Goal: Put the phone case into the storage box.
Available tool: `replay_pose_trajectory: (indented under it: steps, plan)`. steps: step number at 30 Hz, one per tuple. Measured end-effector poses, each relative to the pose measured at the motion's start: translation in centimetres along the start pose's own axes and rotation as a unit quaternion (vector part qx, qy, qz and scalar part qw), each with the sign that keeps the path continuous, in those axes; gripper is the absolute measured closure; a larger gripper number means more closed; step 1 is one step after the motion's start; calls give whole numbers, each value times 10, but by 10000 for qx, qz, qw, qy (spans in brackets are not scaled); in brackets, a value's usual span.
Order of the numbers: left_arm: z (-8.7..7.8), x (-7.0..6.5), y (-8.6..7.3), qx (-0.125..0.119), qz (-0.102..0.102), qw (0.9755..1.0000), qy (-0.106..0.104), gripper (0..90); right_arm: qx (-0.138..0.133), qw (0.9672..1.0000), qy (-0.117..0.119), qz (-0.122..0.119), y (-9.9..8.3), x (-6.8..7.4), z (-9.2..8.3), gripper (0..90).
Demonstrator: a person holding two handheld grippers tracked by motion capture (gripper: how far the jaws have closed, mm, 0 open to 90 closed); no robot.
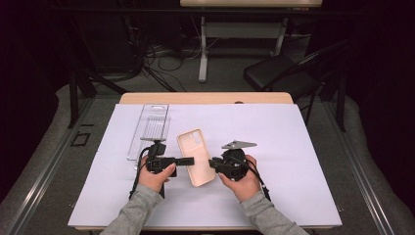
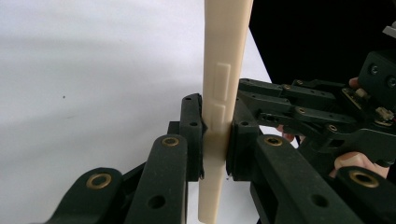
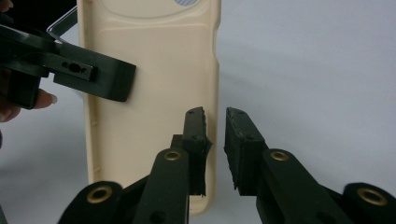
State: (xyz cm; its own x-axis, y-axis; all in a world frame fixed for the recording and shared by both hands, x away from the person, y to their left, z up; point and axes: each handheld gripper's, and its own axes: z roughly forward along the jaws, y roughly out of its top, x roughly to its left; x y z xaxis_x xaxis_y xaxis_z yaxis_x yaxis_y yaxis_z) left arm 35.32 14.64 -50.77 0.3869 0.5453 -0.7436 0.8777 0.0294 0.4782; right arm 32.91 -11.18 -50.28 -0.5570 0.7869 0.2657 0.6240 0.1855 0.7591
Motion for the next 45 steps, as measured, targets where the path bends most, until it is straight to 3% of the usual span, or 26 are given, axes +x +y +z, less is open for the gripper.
replay_pose_trajectory:
  steps: [10, 22, 28, 31, 37, 40, 45]
  plan:
    - [-6, 1, 2, -67, 94, 9999, 74, 800, -53, 9999, 128, 14, 4, -5, -4, 614]
    - [-9, -2, 4, -110, 416, 9991, 25, 800, -10, 9996, 65, -273, 8, -9, -6, 521]
    - [-11, -4, 5, -143, 703, 9974, 101, 800, -23, 9992, 164, -360, 10, -8, -8, 506]
    - [-14, -4, 6, -188, 921, 9953, 217, 800, -45, 9988, 220, -445, 11, -6, -9, 500]
    - [-18, -4, 6, -257, 1083, 9933, 306, 799, -102, 9978, 287, -596, 13, -3, -13, 497]
    - [-19, -6, 6, -285, 1216, 9915, 354, 799, -24, 9981, 398, -468, 13, -4, -14, 515]
    - [-20, -9, 6, -324, 1402, 9888, 384, 799, 97, 9976, 514, -460, 14, -8, -15, 518]
